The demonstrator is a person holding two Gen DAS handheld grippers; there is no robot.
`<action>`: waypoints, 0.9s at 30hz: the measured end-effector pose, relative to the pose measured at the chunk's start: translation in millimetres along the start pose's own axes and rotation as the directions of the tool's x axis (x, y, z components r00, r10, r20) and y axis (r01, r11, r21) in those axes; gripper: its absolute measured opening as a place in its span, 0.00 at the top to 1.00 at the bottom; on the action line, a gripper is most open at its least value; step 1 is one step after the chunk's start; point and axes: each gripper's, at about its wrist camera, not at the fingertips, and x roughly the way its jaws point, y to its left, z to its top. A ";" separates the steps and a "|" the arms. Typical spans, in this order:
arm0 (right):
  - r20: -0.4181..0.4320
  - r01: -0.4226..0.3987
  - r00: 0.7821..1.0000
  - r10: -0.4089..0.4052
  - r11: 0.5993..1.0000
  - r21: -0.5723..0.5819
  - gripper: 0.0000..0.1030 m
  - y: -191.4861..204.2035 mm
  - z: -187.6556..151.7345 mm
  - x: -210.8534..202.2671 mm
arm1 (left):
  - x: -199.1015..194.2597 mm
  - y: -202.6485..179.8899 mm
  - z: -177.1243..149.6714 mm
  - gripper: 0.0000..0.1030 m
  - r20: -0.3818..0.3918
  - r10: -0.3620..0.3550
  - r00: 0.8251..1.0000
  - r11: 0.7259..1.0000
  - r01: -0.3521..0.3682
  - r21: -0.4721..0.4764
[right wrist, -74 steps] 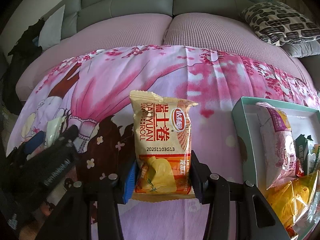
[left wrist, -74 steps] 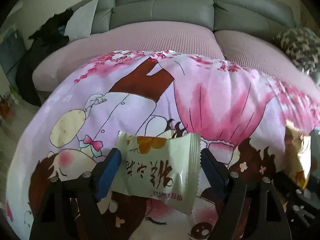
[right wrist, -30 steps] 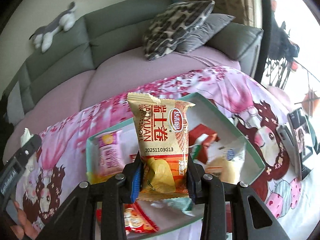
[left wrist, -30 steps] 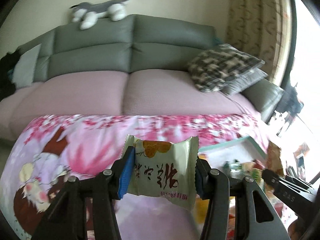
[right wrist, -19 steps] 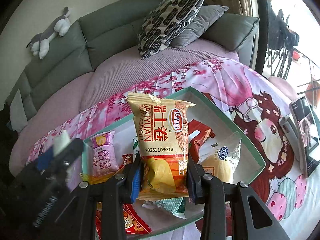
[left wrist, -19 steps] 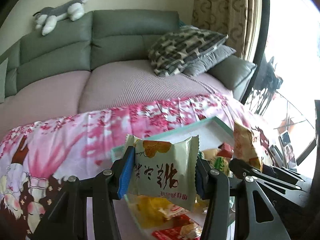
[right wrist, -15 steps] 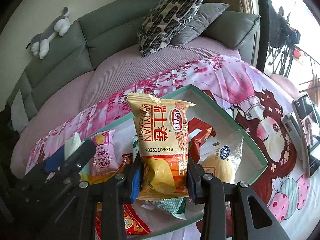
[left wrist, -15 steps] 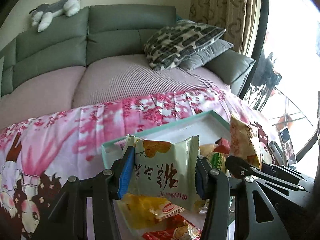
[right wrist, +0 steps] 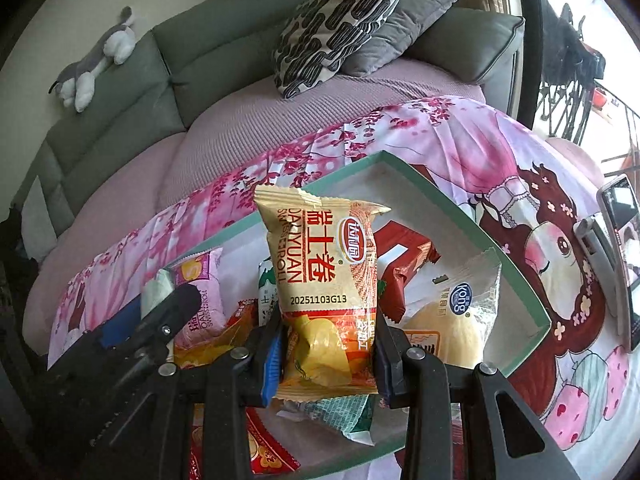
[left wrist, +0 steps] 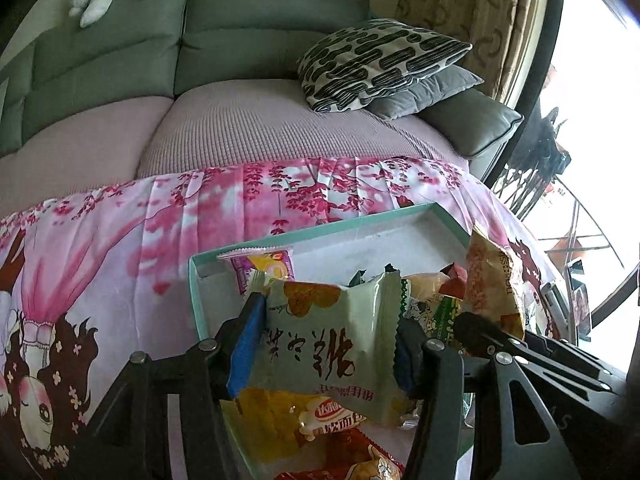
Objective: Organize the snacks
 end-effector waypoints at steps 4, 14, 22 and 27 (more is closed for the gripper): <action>-0.004 0.002 1.000 -0.002 1.000 -0.014 0.62 4.4 -0.8 1.8 | -5.9 6.7 2.6 0.37 0.004 -0.016 1.000 0.999 0.016 -0.031; -0.026 0.066 0.997 -0.069 0.994 -0.093 0.37 18.3 -5.4 7.9 | -26.3 34.6 5.5 0.23 0.024 0.084 0.996 0.990 -0.080 -0.116; -0.026 0.068 0.997 -0.072 0.990 -0.120 0.02 23.1 -13.0 5.9 | -37.7 49.5 -4.5 0.06 0.031 0.216 0.976 0.971 -0.211 -0.114; 0.002 0.071 0.997 -0.072 0.989 -0.127 0.00 25.4 -16.4 -3.8 | -49.0 59.5 -14.1 0.00 0.035 0.270 0.962 0.954 -0.263 -0.143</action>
